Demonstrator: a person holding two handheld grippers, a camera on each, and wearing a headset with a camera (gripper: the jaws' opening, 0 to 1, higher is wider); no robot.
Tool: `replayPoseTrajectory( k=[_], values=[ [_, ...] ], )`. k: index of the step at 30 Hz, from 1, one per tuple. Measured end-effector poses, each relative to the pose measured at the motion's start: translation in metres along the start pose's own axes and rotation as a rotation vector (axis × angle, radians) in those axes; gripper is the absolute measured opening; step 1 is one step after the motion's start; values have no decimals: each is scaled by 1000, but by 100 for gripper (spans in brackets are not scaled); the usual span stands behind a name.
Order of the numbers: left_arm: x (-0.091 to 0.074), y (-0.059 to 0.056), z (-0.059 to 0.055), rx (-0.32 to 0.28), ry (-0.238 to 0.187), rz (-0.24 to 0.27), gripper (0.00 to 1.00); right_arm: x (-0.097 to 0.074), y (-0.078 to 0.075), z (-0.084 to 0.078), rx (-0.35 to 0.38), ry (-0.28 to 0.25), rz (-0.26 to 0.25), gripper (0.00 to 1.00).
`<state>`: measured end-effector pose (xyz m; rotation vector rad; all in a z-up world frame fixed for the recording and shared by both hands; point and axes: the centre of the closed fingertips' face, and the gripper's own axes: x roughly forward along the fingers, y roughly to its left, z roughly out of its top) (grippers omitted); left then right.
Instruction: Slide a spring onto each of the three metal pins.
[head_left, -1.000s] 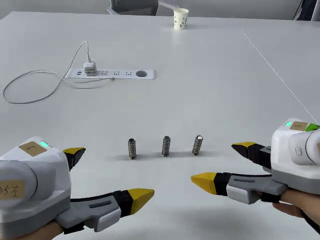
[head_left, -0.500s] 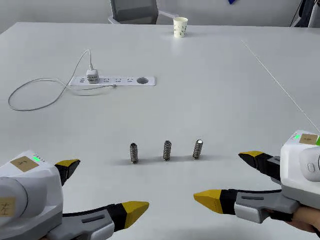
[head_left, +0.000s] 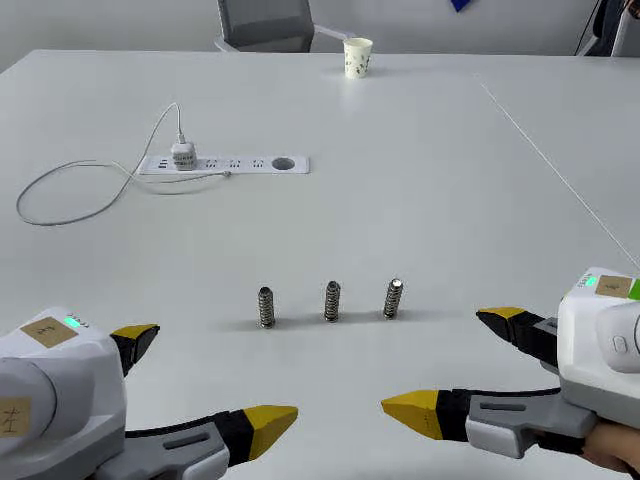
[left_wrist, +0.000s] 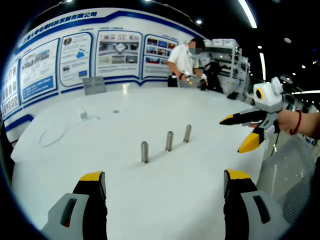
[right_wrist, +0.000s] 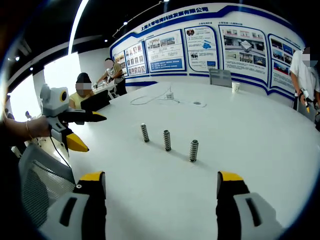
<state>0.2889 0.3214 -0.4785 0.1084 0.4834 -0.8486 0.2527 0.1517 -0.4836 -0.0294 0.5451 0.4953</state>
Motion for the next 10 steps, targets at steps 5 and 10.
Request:
replayPoseTrajectory(
  k=[5, 10],
  values=[
    [-1, 0, -2, -5, 8, 2, 100, -1, 1, -2, -1, 1, -2, 93],
    [-2, 1, -3, -4, 14, 8, 99, -2, 2, -2, 1, -2, -3, 93]
  ],
)
